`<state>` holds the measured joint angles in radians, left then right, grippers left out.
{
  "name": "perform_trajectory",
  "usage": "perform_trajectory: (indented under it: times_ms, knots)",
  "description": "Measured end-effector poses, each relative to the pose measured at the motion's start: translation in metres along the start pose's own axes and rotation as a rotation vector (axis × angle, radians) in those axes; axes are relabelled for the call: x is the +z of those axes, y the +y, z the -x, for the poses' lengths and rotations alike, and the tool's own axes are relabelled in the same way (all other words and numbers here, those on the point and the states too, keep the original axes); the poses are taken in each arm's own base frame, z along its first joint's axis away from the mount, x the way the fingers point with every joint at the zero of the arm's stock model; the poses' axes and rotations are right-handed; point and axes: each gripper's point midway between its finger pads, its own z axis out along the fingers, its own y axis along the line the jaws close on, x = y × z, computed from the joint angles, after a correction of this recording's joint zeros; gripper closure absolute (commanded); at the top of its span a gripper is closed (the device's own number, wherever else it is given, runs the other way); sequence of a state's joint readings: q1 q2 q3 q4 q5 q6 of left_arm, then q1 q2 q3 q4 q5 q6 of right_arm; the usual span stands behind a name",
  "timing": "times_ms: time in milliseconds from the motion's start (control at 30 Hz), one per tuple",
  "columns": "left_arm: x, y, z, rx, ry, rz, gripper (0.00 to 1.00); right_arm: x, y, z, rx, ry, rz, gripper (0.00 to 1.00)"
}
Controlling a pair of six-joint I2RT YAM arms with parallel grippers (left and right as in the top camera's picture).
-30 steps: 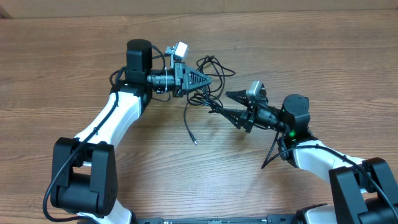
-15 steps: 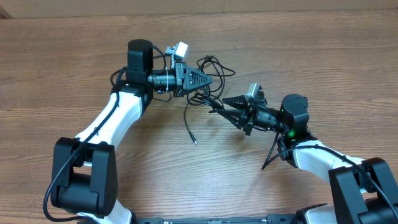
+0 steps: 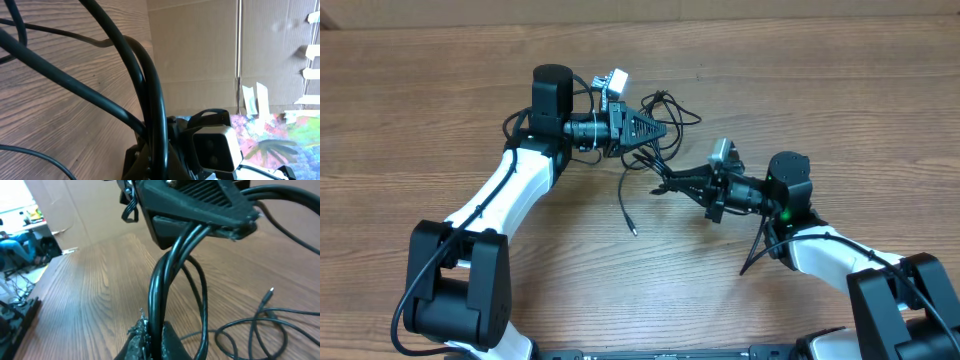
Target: Untangle cables
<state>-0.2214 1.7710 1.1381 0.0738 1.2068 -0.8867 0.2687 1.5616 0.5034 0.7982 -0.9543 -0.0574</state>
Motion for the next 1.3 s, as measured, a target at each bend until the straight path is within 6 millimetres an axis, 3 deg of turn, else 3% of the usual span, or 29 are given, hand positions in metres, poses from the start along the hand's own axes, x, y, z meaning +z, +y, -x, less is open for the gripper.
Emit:
perform_trajectory:
  times_ms: [400,767,1067,1300]
  knots:
    - [0.0,0.0,0.001,0.0,-0.004,0.003,0.96,0.0,0.001,0.003,-0.011,-0.009,0.007,0.96]
    - [-0.001,0.017,0.0,-0.074,-0.029,0.068,0.96,-0.006,0.023,0.052,-0.156,-0.169,0.101,0.96]
    - [0.0,0.021,-0.001,-0.075,-0.032,0.084,0.96,-0.007,0.026,0.057,-0.146,-0.185,0.111,0.96]
    - [0.008,0.022,-0.006,-0.079,-0.024,0.104,0.96,-0.012,0.035,0.077,-0.267,-0.26,0.122,0.96]
